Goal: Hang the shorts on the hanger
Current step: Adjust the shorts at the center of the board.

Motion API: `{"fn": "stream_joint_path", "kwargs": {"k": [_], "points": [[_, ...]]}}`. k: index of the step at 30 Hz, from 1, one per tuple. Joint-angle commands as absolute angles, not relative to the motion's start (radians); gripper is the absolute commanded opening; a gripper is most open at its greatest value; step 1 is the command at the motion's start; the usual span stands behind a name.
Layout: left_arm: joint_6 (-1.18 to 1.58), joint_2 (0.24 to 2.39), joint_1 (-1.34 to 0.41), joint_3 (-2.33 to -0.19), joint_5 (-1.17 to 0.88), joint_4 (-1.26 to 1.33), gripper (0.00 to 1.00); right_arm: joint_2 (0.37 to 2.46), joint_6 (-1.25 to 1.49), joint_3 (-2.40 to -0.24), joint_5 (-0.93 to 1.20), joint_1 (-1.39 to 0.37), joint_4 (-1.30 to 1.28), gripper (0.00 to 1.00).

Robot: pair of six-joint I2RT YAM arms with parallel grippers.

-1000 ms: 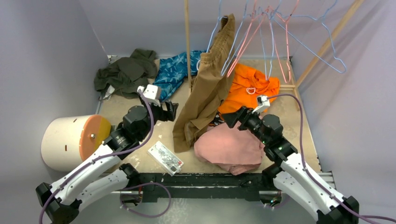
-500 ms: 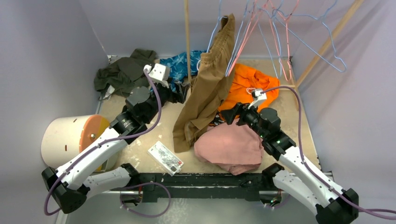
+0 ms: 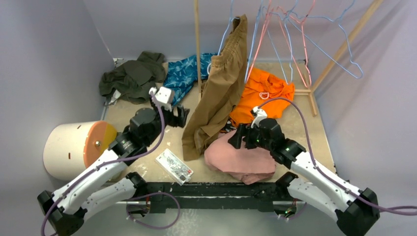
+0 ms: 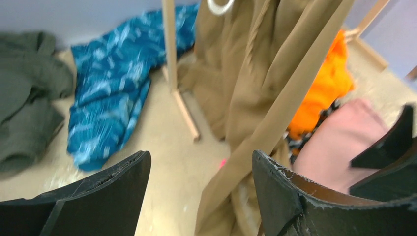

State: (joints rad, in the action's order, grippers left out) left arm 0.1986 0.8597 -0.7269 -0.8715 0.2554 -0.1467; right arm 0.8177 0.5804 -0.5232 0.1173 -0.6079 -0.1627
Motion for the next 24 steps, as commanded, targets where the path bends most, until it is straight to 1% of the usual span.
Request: {"fn": "stream_joint_path", "kwargs": {"k": [1,4,9,17,20,22,24], "points": [[0.225,0.723,-0.724,-0.736,0.343,-0.213,0.74,0.868,0.626,-0.688,-0.03,-0.781,-0.303,0.87],[0.241,0.677,-0.724,-0.692,0.399,-0.23,0.74,0.962,0.673,-0.76,-0.221,-0.981,-0.348,0.87],[0.253,0.632,-0.724,-0.665,0.451,-0.239,0.74,1.114,0.738,-0.853,-0.435,-1.169,-0.436,0.86],[0.262,0.627,-0.724,-0.648,0.504,-0.25,0.74,1.334,0.77,-0.919,-0.48,-1.335,-0.484,0.77],[0.264,0.632,-0.724,-0.649,0.505,-0.254,0.74,1.4,0.811,-0.93,-0.516,-1.35,-0.529,0.67],[0.263,0.632,-0.724,-0.647,0.512,-0.253,0.74,1.423,0.842,-0.95,-0.557,-1.354,-0.573,0.54],[0.261,0.631,-0.724,-0.646,0.524,-0.253,0.74,1.415,0.849,-0.959,-0.6,-1.356,-0.599,0.37]]}}
